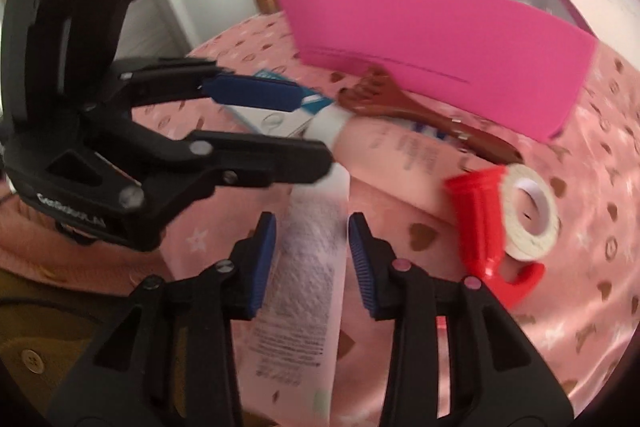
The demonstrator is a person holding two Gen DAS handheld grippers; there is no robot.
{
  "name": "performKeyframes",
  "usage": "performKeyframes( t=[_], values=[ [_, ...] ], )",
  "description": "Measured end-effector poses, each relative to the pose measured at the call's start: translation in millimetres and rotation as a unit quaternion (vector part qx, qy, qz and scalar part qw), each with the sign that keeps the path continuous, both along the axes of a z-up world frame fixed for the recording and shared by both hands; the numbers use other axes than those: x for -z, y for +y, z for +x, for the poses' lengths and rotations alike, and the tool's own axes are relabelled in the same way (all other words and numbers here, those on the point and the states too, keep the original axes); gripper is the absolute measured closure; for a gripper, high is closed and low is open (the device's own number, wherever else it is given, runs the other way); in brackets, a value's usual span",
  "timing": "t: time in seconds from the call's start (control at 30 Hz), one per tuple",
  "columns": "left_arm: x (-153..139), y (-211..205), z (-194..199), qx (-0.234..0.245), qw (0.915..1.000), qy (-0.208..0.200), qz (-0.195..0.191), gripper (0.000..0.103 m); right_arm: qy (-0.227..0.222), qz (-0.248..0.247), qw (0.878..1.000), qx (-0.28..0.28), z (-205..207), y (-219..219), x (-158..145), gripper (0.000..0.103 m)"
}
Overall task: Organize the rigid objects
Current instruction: 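Move the right gripper to the pink tube and close on it, then lift the pink tube and carry it over the magenta box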
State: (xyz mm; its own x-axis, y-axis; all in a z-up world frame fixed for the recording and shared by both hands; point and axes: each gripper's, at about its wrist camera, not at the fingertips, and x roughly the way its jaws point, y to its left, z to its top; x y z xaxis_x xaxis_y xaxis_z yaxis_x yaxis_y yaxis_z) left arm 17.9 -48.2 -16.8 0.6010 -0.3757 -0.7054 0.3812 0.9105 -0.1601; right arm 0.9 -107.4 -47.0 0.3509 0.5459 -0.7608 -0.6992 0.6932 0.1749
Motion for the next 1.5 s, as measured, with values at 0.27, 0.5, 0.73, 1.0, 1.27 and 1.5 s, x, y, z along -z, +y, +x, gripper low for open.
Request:
performKeyframes(
  t=[0.27,0.5,0.73,1.0,1.27,1.5],
  values=[
    [12.4,-1.9,-3.4,0.014,0.9997,0.019,-0.001,0.043,0.011,0.05,0.995,0.081,-12.1,-44.1,-6.3,0.056],
    [17.5,-8.8,4.4,0.031,0.9992,0.024,0.004,0.043,0.074,0.084,0.985,0.134,-55.1,-86.7,5.0,0.055],
    [21.2,-14.2,3.2,0.046,0.9984,0.029,0.014,0.043,0.109,0.11,0.979,0.134,-99.0,-92.5,20.2,0.055],
    [20.9,-11.9,-1.7,0.031,0.9987,0.037,0.015,0.043,0.104,0.114,0.977,0.148,-84.3,-81.3,22.8,0.06],
    [23.9,-6.7,-15.8,0.021,0.9984,0.047,0.024,0.043,0.083,0.121,0.971,0.19,-55.5,-87.3,23.6,0.062],
    [27.8,0.2,-21.8,0.009,0.998,0.061,0.016,0.045,0.072,0.125,0.97,0.196,-44.1,-86.5,23.6,0.062]
  ],
)
